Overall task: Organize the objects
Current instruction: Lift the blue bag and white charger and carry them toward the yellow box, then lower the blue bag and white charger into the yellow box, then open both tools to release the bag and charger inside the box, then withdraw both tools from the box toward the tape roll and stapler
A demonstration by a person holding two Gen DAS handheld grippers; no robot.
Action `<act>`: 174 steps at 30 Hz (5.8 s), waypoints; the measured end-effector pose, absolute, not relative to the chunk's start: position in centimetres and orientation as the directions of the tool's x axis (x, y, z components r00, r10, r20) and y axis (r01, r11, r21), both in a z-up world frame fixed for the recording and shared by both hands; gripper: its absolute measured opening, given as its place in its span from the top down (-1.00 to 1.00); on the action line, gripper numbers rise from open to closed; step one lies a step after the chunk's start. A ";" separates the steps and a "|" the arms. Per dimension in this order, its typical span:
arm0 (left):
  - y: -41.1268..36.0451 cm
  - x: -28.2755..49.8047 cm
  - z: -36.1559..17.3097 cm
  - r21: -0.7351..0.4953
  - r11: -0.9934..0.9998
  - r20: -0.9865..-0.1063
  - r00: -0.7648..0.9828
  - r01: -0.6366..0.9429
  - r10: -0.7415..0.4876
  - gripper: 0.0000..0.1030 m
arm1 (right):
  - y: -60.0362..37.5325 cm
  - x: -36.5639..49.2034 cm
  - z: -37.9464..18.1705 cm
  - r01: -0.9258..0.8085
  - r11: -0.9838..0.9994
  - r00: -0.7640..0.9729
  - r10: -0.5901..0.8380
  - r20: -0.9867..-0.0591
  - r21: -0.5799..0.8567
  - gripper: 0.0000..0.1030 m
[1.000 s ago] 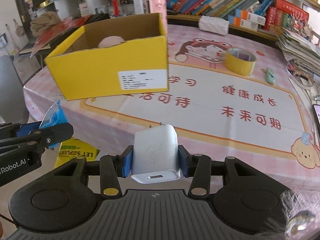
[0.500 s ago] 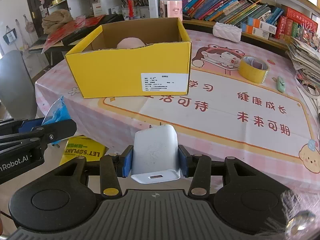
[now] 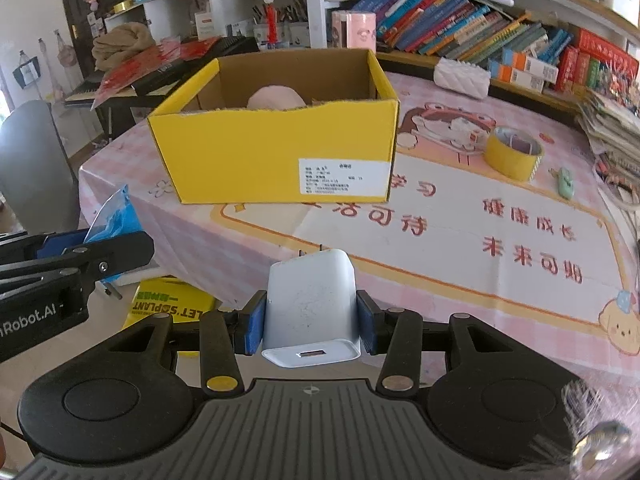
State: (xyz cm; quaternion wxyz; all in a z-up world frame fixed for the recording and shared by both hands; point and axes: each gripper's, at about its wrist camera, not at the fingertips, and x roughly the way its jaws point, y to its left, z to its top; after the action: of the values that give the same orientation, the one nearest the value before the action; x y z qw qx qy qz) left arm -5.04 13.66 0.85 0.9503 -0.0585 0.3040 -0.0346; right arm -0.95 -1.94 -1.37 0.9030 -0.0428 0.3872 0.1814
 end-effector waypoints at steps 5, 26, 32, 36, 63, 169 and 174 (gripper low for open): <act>13.8 -4.3 2.0 -0.124 0.992 -0.542 0.835 0.033 -0.096 0.48 | -1.8 -0.4 -0.1 -0.364 0.930 0.663 0.301 -0.685 0.055 0.16; 15.4 6.1 5.2 -0.109 0.993 -0.438 0.899 -0.034 -0.018 0.48 | 1.1 11.1 6.2 -0.447 0.894 0.762 0.401 -0.508 0.034 0.16; 15.7 9.6 4.0 -0.099 0.993 -0.480 0.877 -0.064 0.009 0.48 | 2.2 15.4 5.9 -0.480 0.877 0.747 0.420 -0.516 0.019 0.16; 15.8 11.4 3.1 -0.085 0.993 -0.519 0.854 -0.081 0.025 0.48 | 3.0 18.1 5.0 -0.493 0.870 0.723 0.422 -0.547 0.020 0.16; 14.7 16.7 -1.2 -0.006 0.996 -0.710 0.702 -0.090 0.059 0.48 | 7.1 25.5 -1.1 -0.649 0.761 0.481 0.411 -0.774 0.000 0.16; 9.8 -4.6 -1.7 -0.105 0.994 -0.688 0.721 0.014 -0.083 -0.73 | -6.1 -2.0 -3.0 -0.171 0.980 0.728 0.057 -0.683 -0.100 -0.78; 7.5 -3.7 -1.7 -0.106 0.990 -0.690 0.709 0.095 -0.142 -0.73 | -8.9 -2.5 -3.1 -0.083 0.992 0.727 -0.007 -0.687 -0.098 -0.78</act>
State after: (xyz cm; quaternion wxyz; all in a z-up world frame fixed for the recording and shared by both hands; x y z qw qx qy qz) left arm -3.75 7.55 -1.69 0.9240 -0.0312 0.3757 -0.0643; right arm -2.51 -8.86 -3.13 0.9271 -0.0608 0.3692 0.0206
